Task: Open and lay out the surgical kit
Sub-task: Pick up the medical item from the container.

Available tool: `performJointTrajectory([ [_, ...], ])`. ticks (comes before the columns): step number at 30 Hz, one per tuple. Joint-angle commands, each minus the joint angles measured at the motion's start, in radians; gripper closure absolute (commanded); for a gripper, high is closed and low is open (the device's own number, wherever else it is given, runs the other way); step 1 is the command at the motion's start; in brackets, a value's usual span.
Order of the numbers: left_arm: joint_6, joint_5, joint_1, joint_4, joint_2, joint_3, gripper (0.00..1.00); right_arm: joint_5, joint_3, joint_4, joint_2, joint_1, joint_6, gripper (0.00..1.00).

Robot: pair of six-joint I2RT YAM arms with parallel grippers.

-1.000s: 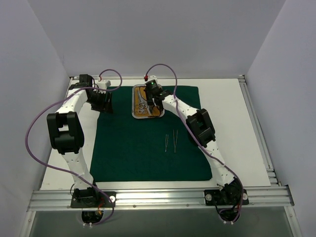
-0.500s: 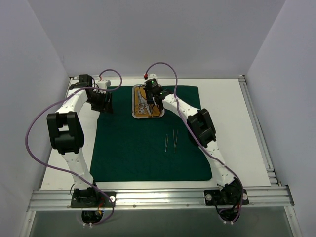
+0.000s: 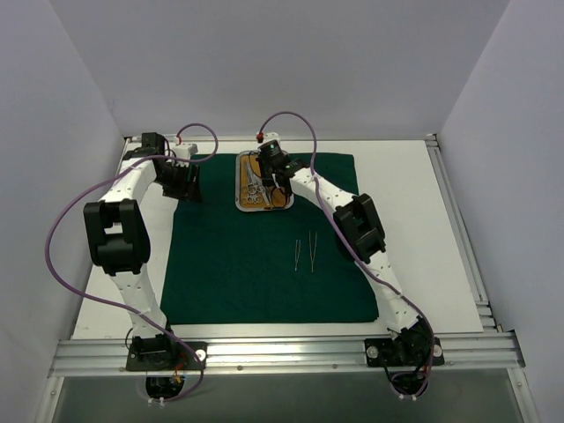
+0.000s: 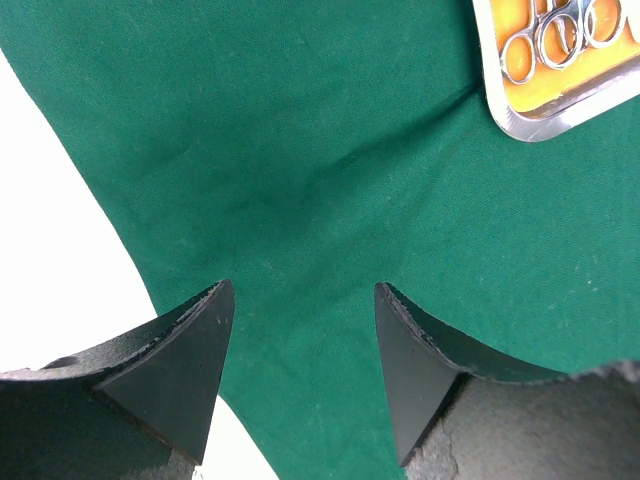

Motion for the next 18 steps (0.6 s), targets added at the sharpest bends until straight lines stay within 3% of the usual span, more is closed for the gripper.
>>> performJointTrajectory([
  [1, 0.016, 0.024, -0.003, -0.002, 0.01, 0.027, 0.33, -0.012, 0.001, -0.025, 0.0, 0.007, 0.005, 0.9],
  [18, 0.014, 0.026, -0.003, -0.003, 0.003, 0.029, 0.33, -0.017, -0.015, -0.039, 0.02, -0.003, 0.011, 0.9],
])
